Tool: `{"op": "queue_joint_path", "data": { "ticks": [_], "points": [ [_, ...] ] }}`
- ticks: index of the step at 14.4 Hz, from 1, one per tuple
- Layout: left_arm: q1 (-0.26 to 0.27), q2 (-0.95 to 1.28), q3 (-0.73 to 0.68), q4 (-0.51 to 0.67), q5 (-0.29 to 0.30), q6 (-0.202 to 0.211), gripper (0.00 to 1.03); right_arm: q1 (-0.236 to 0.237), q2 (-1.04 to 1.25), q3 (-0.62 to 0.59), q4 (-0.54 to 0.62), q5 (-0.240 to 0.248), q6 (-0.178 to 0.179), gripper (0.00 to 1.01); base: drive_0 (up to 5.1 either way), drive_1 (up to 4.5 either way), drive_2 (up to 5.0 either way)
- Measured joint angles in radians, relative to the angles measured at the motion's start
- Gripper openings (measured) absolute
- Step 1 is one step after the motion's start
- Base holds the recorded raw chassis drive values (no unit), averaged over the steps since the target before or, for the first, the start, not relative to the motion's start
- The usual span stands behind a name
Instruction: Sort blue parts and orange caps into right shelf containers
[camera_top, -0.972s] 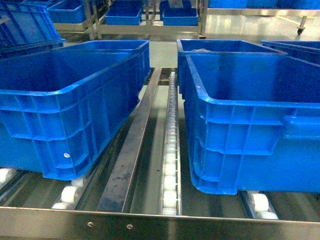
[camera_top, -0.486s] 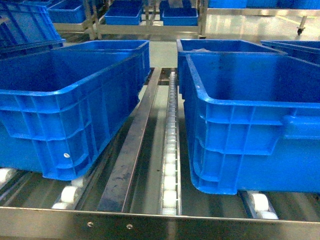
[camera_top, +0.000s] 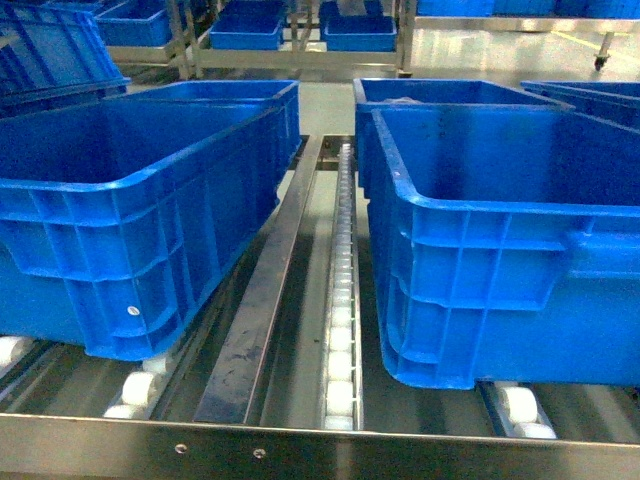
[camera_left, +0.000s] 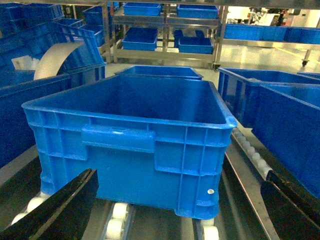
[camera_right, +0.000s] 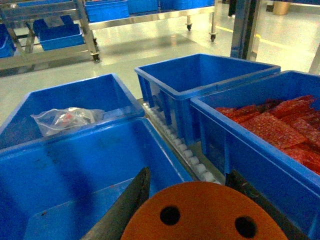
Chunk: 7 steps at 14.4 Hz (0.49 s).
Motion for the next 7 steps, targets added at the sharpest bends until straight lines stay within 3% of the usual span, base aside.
{"op": "queue_joint_path", "data": {
  "ticks": [7],
  "points": [
    [0.000, 0.000, 0.000, 0.000, 0.000, 0.000, 0.98, 0.026, 0.137, 0.119, 0.004, -0.068, 0.015, 0.41, 0.0, 0.00, 0.0]
  ]
}}
